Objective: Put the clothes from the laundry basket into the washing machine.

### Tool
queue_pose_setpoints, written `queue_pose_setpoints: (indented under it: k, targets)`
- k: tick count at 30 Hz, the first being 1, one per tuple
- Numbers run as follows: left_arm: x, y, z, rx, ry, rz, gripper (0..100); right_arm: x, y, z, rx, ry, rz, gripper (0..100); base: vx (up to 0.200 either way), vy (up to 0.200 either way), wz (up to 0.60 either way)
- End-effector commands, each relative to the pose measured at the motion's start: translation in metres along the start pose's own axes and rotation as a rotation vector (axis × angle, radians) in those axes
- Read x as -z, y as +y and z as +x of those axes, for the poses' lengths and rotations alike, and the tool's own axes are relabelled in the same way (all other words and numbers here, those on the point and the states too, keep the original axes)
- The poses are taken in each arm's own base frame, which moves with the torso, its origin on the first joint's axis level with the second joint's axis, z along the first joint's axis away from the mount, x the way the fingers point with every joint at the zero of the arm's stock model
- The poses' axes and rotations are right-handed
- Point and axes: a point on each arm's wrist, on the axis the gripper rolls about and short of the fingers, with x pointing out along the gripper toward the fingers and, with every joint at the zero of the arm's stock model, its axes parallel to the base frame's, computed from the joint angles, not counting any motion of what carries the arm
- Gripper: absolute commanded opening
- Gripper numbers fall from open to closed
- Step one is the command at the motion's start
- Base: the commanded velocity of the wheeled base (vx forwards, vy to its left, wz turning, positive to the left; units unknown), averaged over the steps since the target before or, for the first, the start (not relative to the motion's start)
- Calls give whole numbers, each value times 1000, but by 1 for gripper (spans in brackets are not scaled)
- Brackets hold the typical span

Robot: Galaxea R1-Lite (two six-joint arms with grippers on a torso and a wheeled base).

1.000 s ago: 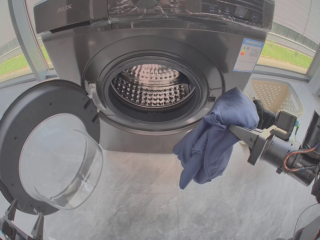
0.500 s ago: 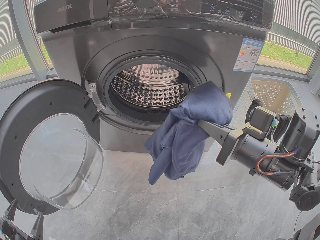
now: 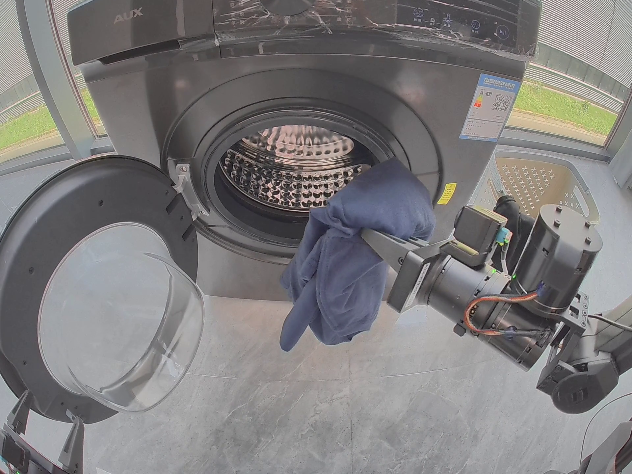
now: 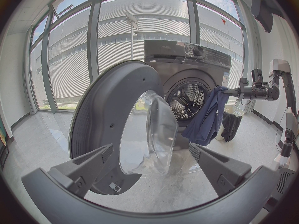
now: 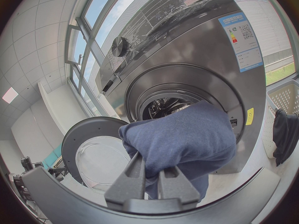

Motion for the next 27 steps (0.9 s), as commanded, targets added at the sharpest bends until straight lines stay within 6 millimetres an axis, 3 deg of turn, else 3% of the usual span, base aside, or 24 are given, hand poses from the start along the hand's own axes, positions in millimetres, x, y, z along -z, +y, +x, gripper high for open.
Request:
queue_pose_setpoints:
  k: [1,2,3,5,10,12,18,22,23,27]
  targets:
    - [-25,-1,-8,19,-120,2,100,3,0,7,0,4,-1,0,0,0,0]
    - [-29,-1,-9,27,-134,3,100,3,-1,7,1,4,-1,0,0,0,0]
    - [-51,-2,-12,88,-169,10,100,0,1,10,-10,-7,1,0,0,0,0]
    - [-63,-4,-9,157,-153,11,100,-1,2,14,-13,-17,5,0,0,0,0]
    - [-74,-6,20,327,12,-40,100,-4,3,30,-29,-67,27,0,0,0,0]
    - [-82,-8,41,436,67,-47,100,1,2,41,-38,-77,28,0,0,0,0]
    - [-87,-15,85,624,163,-63,100,8,1,57,-39,-96,29,0,0,0,0]
    - [-86,-20,95,687,187,-65,100,8,2,60,-41,-98,30,0,0,0,0]
    - [-85,-30,107,772,223,-63,100,8,2,63,-42,-96,30,0,0,0,0]
    - [-82,-42,124,817,260,-55,100,13,1,66,-40,-91,27,0,0,0,0]
